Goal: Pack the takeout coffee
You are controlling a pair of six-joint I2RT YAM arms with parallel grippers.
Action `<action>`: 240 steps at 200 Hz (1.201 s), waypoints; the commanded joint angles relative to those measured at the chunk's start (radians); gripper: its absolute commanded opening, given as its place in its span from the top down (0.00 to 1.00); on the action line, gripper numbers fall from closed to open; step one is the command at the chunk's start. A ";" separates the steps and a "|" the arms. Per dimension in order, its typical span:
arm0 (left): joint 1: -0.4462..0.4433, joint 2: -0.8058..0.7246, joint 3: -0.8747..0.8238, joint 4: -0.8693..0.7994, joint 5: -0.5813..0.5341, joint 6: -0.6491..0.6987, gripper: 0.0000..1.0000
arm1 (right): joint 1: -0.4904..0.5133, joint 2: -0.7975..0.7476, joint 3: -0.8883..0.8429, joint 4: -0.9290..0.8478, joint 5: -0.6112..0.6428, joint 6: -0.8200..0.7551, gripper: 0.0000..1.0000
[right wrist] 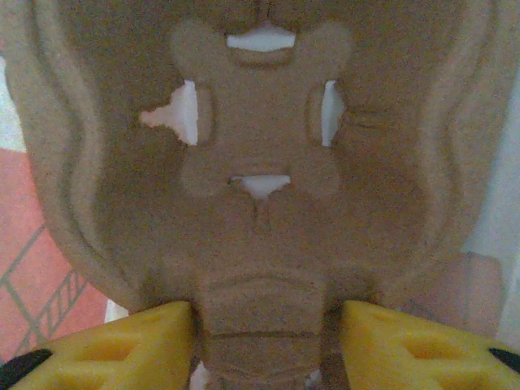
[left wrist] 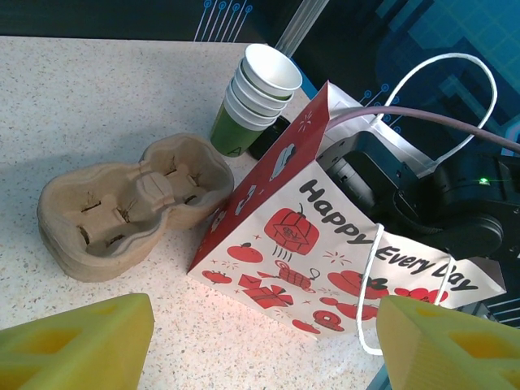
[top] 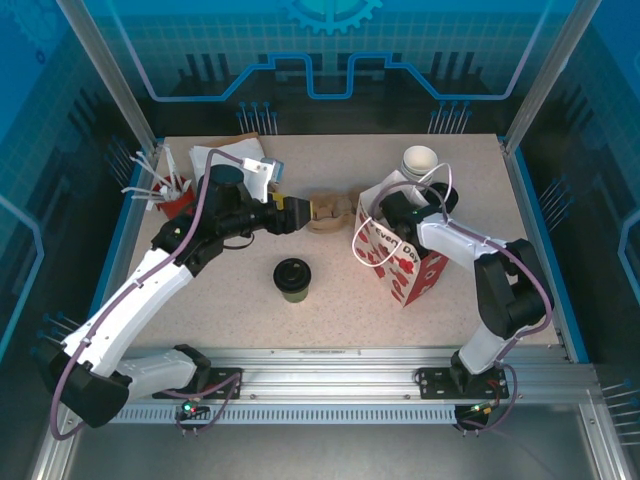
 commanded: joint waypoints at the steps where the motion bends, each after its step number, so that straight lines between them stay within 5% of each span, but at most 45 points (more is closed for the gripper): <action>1: 0.002 -0.010 -0.002 0.022 0.018 -0.019 0.25 | 0.013 -0.016 0.025 -0.035 -0.007 0.012 0.41; 84: 0.003 -0.008 -0.006 0.013 0.015 -0.020 0.25 | 0.010 -0.085 0.165 -0.196 -0.017 -0.011 0.24; 204: 0.021 0.007 -0.047 -0.001 -0.002 -0.018 0.22 | -0.001 -0.239 0.590 -0.379 -0.131 0.012 0.22; 240: 0.055 -0.019 -0.084 -0.053 0.019 -0.026 0.22 | 0.096 -0.293 0.655 -0.294 -0.212 0.048 0.22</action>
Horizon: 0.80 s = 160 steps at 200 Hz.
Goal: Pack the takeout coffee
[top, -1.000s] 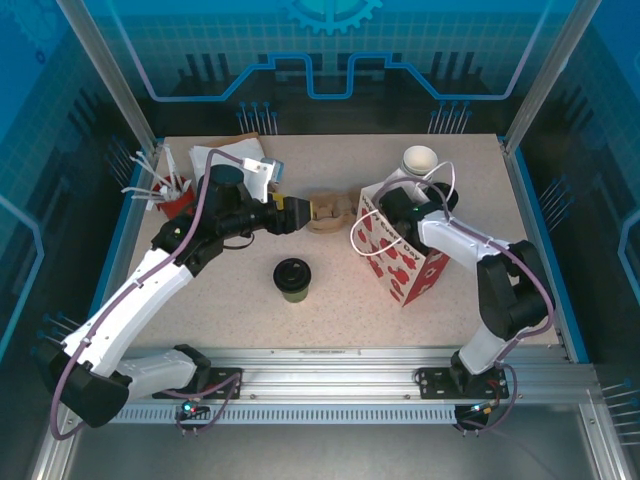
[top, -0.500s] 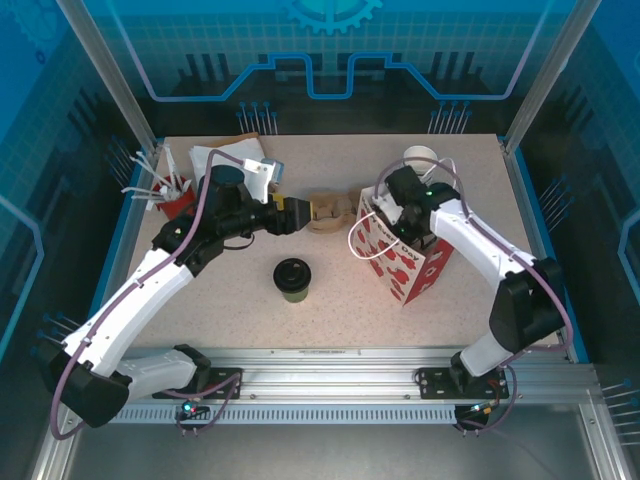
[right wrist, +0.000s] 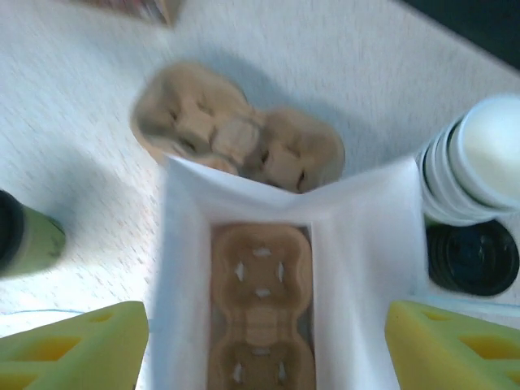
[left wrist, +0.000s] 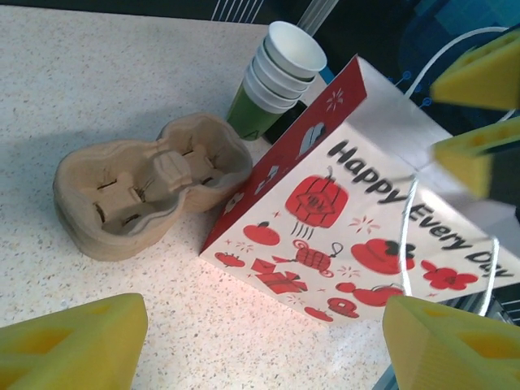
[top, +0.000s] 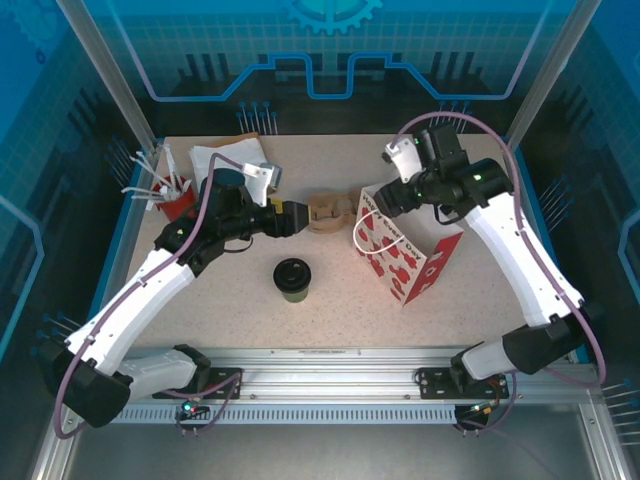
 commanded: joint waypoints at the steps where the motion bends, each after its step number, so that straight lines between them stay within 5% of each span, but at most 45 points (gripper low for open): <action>1: 0.028 -0.023 -0.035 -0.050 0.019 -0.023 0.22 | 0.089 -0.052 0.034 0.030 -0.078 0.030 0.22; 29: 0.101 -0.111 -0.113 -0.152 0.001 -0.048 0.22 | 0.312 -0.023 0.002 0.107 -0.035 0.043 0.20; 67: 0.308 -0.228 -0.192 -0.323 0.055 -0.078 0.21 | 0.510 0.211 0.066 0.051 0.082 0.068 0.14; 111: 0.503 -0.274 -0.242 -0.397 0.128 -0.059 0.17 | 0.584 0.424 0.111 0.027 0.083 0.084 0.02; 160: 0.526 -0.273 -0.274 -0.370 0.150 -0.038 0.17 | 0.626 0.605 0.235 -0.076 0.148 0.083 0.00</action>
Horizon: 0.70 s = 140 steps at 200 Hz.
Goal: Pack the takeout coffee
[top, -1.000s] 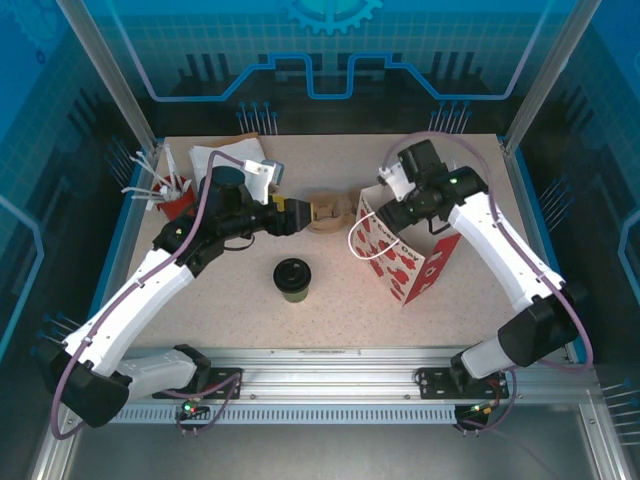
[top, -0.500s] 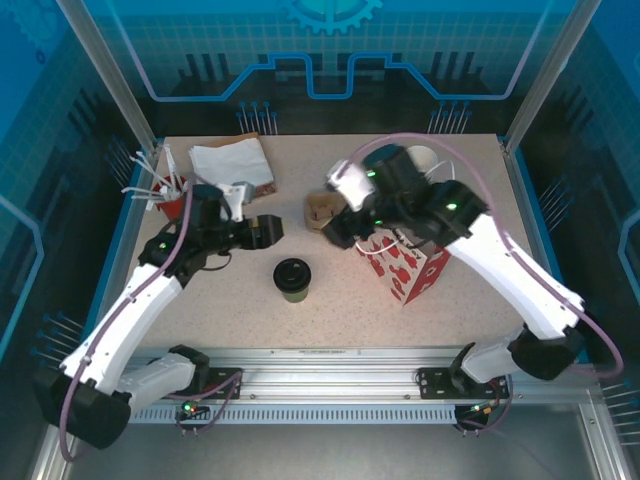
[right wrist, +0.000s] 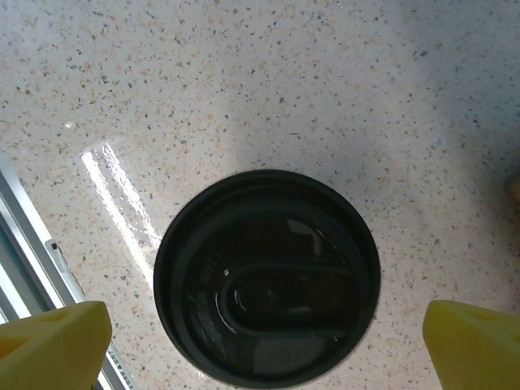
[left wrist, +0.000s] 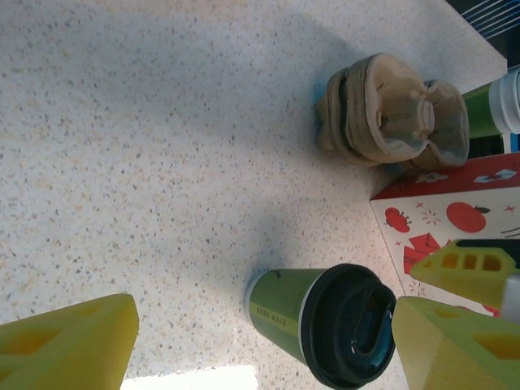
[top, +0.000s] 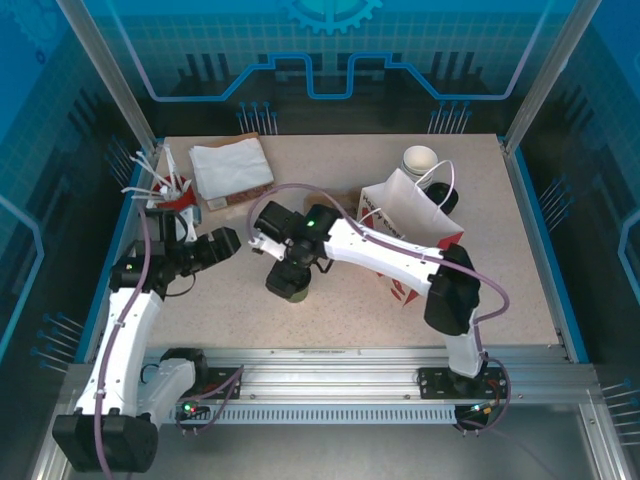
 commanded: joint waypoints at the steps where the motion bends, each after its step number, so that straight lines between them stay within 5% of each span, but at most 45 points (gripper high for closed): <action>1: 0.007 -0.009 -0.017 -0.007 0.052 0.017 0.17 | 0.020 0.054 0.081 -0.082 0.048 0.014 0.00; 140: 0.008 -0.033 -0.038 0.014 0.078 0.030 0.17 | -0.006 0.151 0.165 -0.169 -0.001 -0.008 0.16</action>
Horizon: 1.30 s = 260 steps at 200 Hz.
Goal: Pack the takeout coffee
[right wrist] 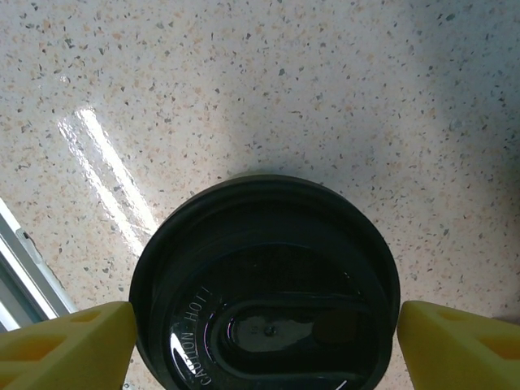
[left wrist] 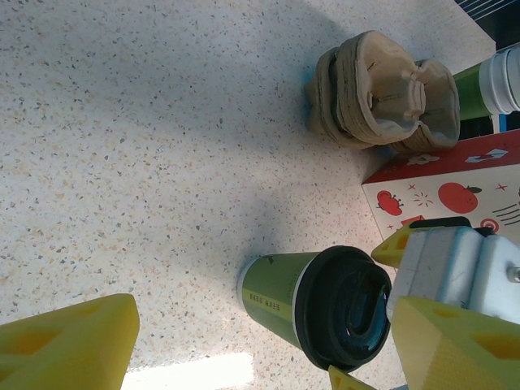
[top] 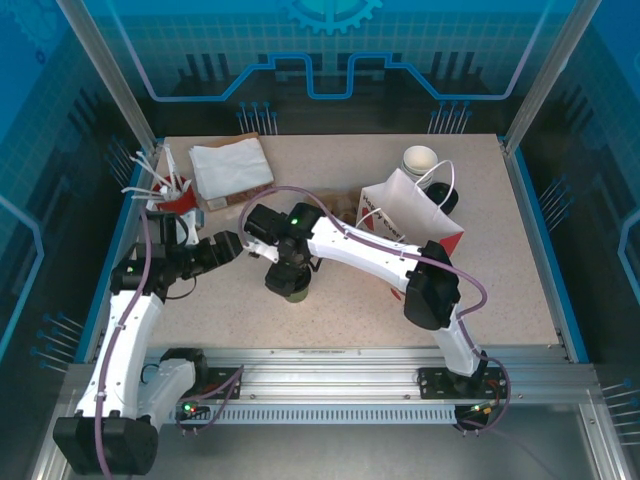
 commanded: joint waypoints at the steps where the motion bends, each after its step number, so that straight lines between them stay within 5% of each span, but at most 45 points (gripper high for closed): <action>1: 0.008 -0.017 -0.020 0.014 0.042 0.015 0.17 | -0.007 0.031 0.031 -0.040 -0.022 -0.004 0.16; 91: 0.007 -0.027 -0.032 0.036 0.068 0.000 0.17 | -0.024 -0.036 -0.028 -0.078 0.001 0.002 0.34; 177: 0.008 -0.026 -0.035 0.051 0.102 -0.003 0.17 | -0.052 -0.204 -0.273 -0.083 -0.024 0.039 0.31; 260: 0.008 -0.023 -0.037 0.057 0.110 -0.005 0.17 | -0.066 -0.224 -0.312 -0.087 -0.033 0.039 0.25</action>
